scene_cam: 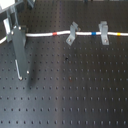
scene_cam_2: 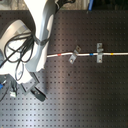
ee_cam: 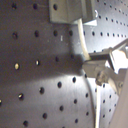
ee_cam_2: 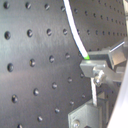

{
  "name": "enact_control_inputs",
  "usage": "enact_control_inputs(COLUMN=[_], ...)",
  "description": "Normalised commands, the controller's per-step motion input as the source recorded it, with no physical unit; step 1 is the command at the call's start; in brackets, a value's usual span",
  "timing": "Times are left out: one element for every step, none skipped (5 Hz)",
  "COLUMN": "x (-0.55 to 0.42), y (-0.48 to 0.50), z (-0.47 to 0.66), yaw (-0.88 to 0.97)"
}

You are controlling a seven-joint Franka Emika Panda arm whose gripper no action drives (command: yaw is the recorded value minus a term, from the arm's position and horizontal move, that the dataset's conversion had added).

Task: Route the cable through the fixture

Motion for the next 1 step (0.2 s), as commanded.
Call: enact_control_inputs(x=[-0.026], y=[0.034], z=[-0.01], yaw=[0.0])
